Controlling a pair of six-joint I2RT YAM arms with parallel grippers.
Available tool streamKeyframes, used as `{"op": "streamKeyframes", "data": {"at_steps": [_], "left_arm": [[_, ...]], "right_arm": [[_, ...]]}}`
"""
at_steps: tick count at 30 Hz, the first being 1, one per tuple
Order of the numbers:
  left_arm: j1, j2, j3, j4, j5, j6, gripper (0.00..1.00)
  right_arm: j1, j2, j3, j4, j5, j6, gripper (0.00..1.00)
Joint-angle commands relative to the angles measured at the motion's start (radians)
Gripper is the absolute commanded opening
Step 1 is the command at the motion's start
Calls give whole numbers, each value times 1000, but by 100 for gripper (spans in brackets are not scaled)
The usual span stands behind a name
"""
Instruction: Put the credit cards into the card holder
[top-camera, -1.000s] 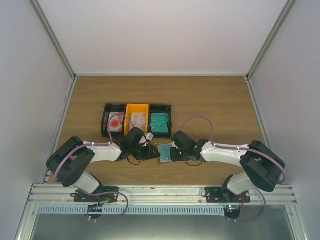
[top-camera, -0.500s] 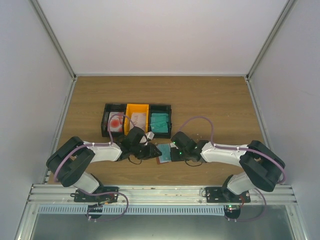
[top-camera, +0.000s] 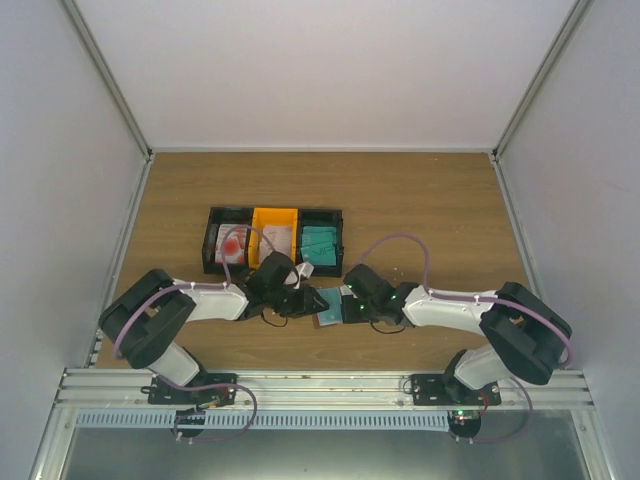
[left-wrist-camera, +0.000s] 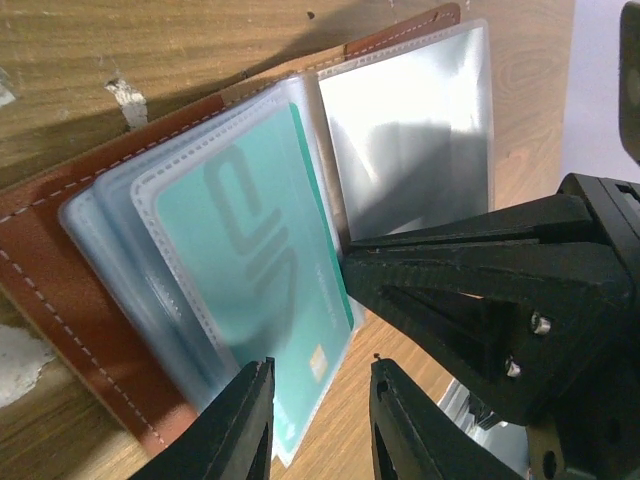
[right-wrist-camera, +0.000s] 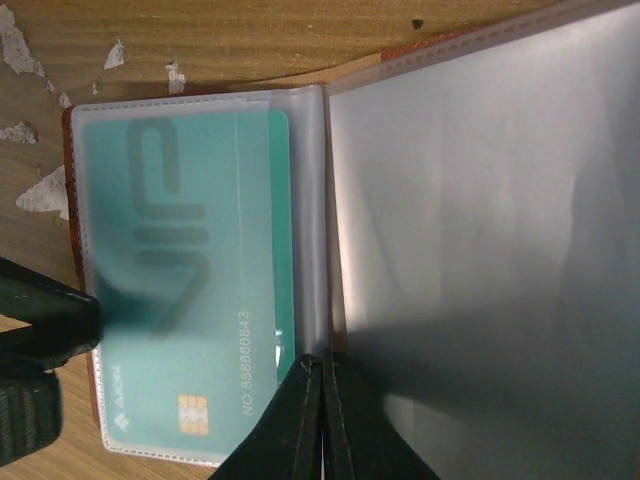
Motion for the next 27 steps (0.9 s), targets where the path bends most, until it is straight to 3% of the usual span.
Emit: {"op": "streamKeyframes", "data": {"at_steps": [1, 9, 17, 24, 27], "left_arm": [[-12, 33, 24, 57, 19, 0, 30], [-15, -24, 14, 13, -27, 2, 31], [-15, -123, 3, -67, -104, 10, 32], [-15, -128, -15, -75, -133, 0, 32], [-15, -120, -19, -69, -127, -3, 32]], "right_arm": [[10, 29, -42, -30, -5, 17, 2], [10, 29, -43, -22, -9, 13, 2], [10, -105, -18, -67, 23, 12, 18], [10, -111, -12, -41, -2, -37, 16], [10, -87, -16, -4, -39, -59, 19]]}}
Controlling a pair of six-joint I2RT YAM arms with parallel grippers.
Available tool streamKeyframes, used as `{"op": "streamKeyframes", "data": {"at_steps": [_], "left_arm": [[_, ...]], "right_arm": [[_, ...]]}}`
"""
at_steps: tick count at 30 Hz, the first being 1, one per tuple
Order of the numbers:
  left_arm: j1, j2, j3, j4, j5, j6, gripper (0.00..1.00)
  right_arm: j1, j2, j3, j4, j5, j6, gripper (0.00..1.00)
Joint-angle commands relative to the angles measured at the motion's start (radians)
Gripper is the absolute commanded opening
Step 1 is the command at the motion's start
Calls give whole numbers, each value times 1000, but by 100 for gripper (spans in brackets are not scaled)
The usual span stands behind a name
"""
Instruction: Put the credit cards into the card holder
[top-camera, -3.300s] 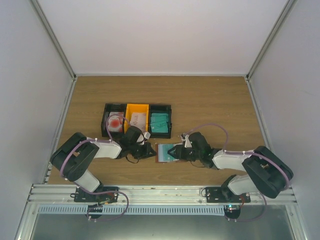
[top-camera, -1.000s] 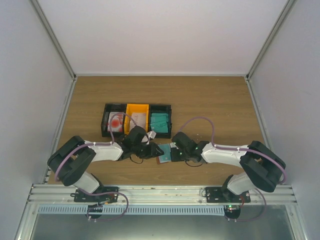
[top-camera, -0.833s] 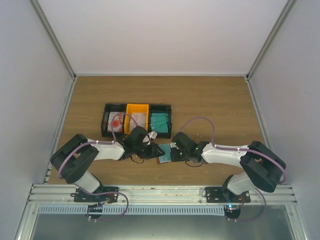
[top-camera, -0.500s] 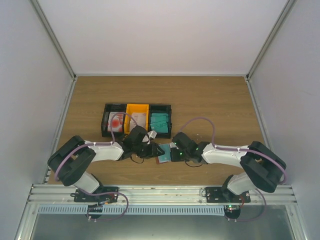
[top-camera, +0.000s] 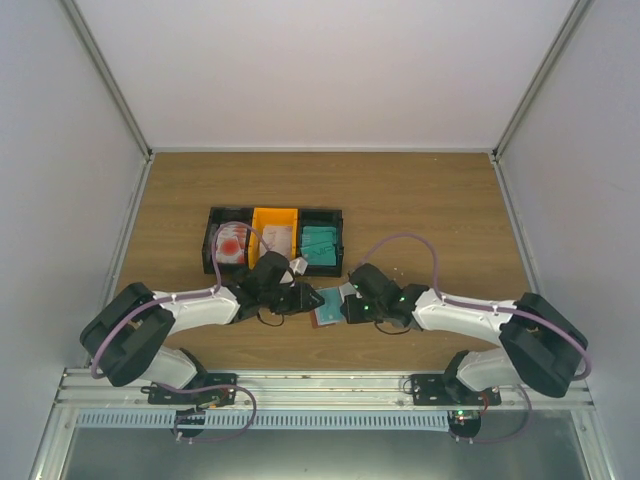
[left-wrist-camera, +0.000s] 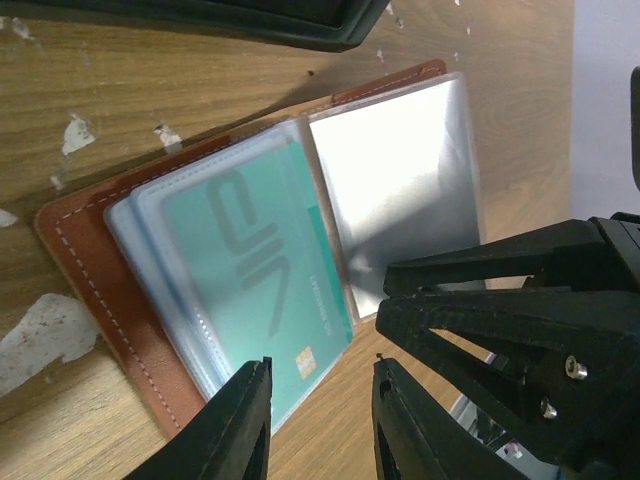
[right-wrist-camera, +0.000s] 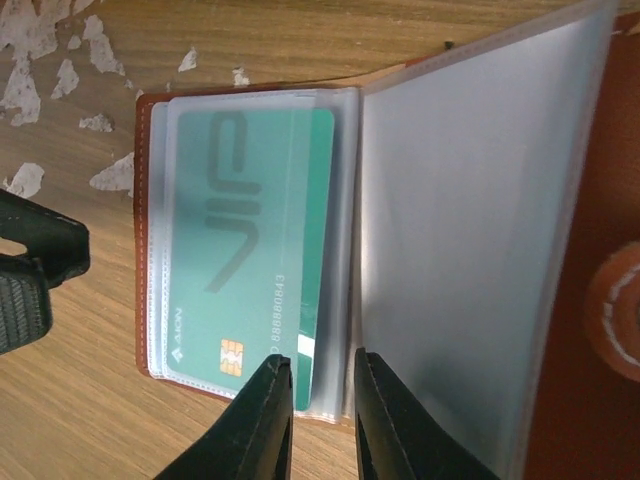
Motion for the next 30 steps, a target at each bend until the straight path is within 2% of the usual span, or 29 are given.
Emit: {"op": "streamKeyframes", "data": {"at_steps": [1, 6, 11, 18, 30], "left_arm": [[-7, -1, -14, 15, -20, -3, 32], [-7, 16, -14, 19, -11, -2, 32], [-7, 27, -17, 17, -17, -3, 33], [-7, 43, -17, 24, -12, -3, 35], [-7, 117, 0, 96, 61, -6, 36]], "right_arm": [[10, 36, 5, 39, -37, -43, 21], [10, 103, 19, 41, -44, -45, 21], [11, 140, 26, -4, 0, -14, 13], [10, 161, 18, -4, -1, 0, 5], [10, 163, 17, 7, -4, -1, 4]]}}
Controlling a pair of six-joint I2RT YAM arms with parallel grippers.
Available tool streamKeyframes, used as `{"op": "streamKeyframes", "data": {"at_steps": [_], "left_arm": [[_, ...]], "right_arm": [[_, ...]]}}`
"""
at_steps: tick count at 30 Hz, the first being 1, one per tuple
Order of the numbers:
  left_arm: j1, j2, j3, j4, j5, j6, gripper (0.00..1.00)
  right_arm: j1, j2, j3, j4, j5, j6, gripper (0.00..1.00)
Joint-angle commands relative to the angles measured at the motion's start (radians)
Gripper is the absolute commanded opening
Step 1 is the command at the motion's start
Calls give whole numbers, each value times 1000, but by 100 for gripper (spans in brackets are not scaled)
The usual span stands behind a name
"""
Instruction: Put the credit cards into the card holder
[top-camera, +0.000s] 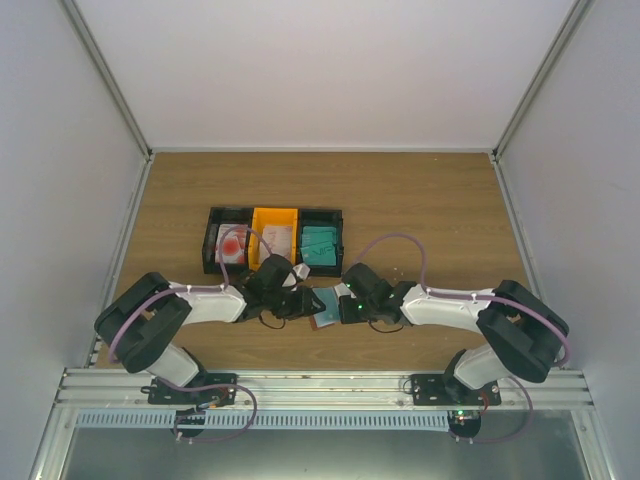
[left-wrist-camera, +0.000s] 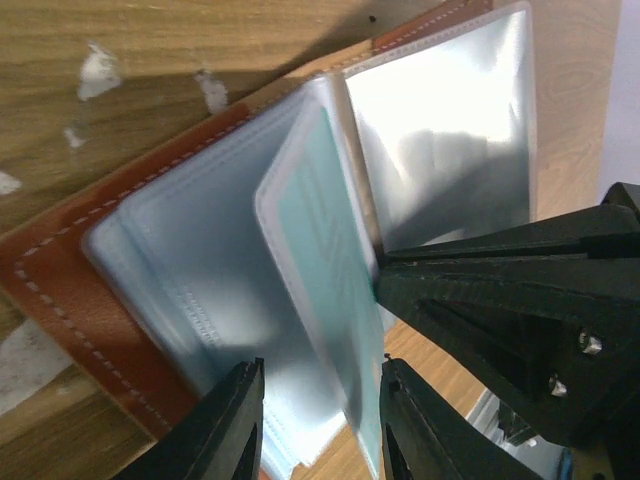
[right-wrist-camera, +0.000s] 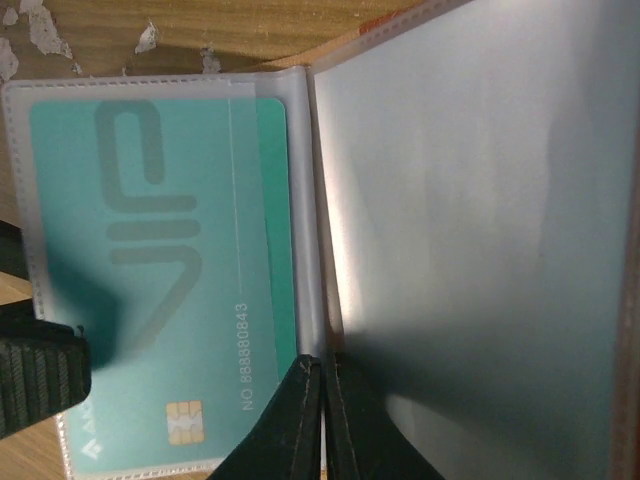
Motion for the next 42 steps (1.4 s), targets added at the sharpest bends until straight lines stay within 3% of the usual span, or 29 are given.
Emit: {"op": "streamKeyframes", "data": {"at_steps": [1, 17, 20, 23, 27, 30, 36, 42], "left_arm": [[-7, 26, 7, 85, 38, -8, 35], [-8, 62, 46, 114, 77, 10, 24], [-8, 70, 62, 75, 50, 10, 22], [-8, 76, 67, 72, 48, 10, 23], [-8, 85, 81, 87, 71, 12, 28], [-11, 88, 99, 98, 91, 14, 34], [-37, 114, 175, 108, 145, 41, 46], [-62, 181, 264, 82, 114, 68, 52]], "right_arm": [[10, 34, -16, -36, 18, 7, 4], [10, -24, -27, -25, 25, 14, 5], [10, -90, 2, -105, 121, 38, 9], [10, -191, 25, -172, 202, 49, 21], [7, -263, 34, -256, 306, 75, 40], [-3, -268, 30, -306, 347, 102, 48], [-13, -296, -3, -314, 352, 148, 54], [-22, -383, -24, -362, 405, 214, 56]]}}
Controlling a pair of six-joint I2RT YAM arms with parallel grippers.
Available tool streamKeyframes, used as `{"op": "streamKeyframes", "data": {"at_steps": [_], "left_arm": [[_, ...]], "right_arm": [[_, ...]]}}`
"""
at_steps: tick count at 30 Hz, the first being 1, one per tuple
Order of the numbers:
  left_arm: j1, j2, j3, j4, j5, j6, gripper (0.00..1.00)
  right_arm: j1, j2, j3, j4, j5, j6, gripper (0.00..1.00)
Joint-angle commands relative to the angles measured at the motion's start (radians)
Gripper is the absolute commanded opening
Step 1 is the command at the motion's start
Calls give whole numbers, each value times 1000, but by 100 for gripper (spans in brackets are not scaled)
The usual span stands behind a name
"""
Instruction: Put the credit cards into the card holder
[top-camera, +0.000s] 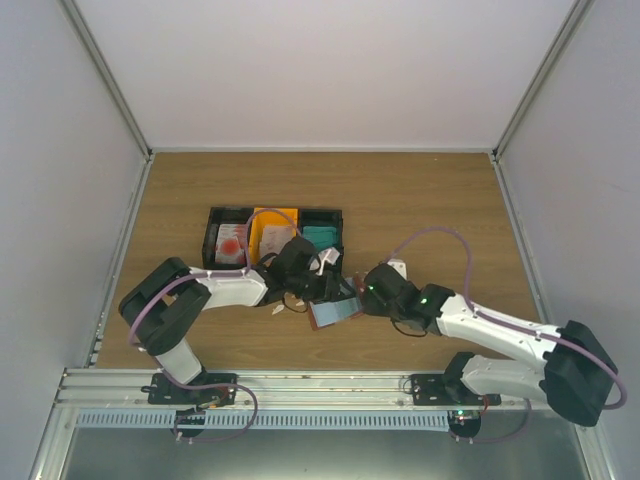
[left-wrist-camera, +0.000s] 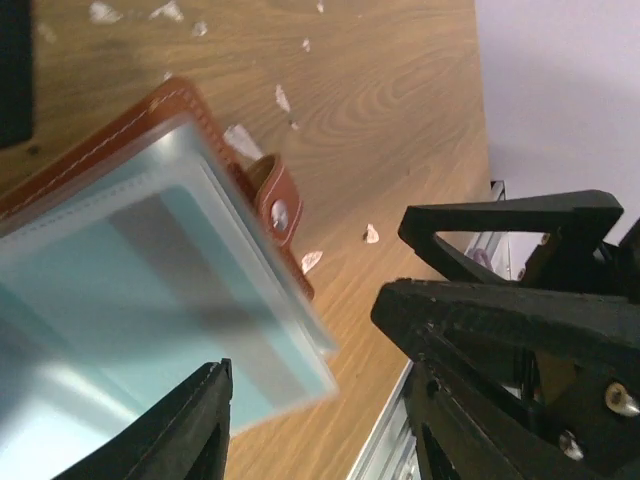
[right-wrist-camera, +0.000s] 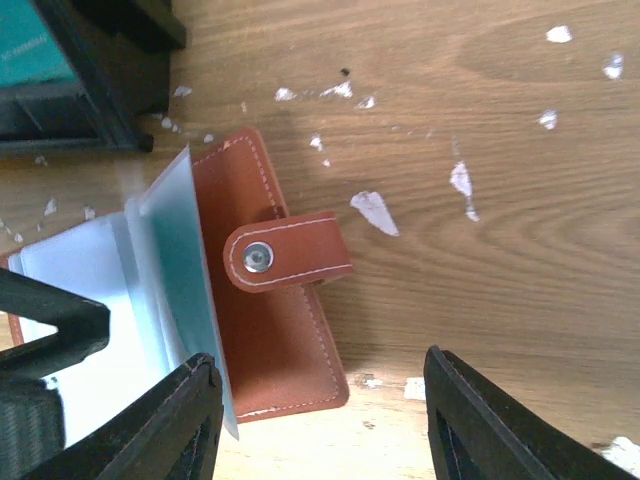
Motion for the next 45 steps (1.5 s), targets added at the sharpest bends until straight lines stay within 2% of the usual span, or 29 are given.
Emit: {"op": "streamKeyframes", "data": {"at_steps": [1, 9, 12, 18, 22, 26, 31, 35, 41, 45], "left_arm": [[-18, 64, 66, 11, -17, 43, 52], [-28, 125, 85, -10, -62, 52, 54], [-28, 59, 112, -71, -108, 97, 56], [-22, -109, 194, -329, -317, 220, 65], [16, -245, 162, -452, -454, 225, 70], [111, -394, 85, -534, -524, 196, 72], [238, -575, -35, -567, -499, 164, 72], [317, -658, -131, -546, -476, 154, 70], [460, -644, -216, -495, -406, 147, 65], [546, -582, -233, -436, -304, 148, 62]], "right_arm": [[-11, -72, -18, -57, 94, 81, 56], [-22, -204, -9, -111, 125, 79, 58], [-22, -198, 23, -88, 83, 11, 58], [-23, -141, 125, -8, -10, -174, 60], [-27, -49, 228, 43, -70, -305, 62], [-36, 83, 336, 73, -118, -389, 62], [-62, 261, 457, 85, -177, -460, 63], [-92, 407, 564, 71, -257, -532, 63], [-93, 582, 711, 41, -315, -581, 61], [-89, 658, 781, 37, -318, -589, 60]]}}
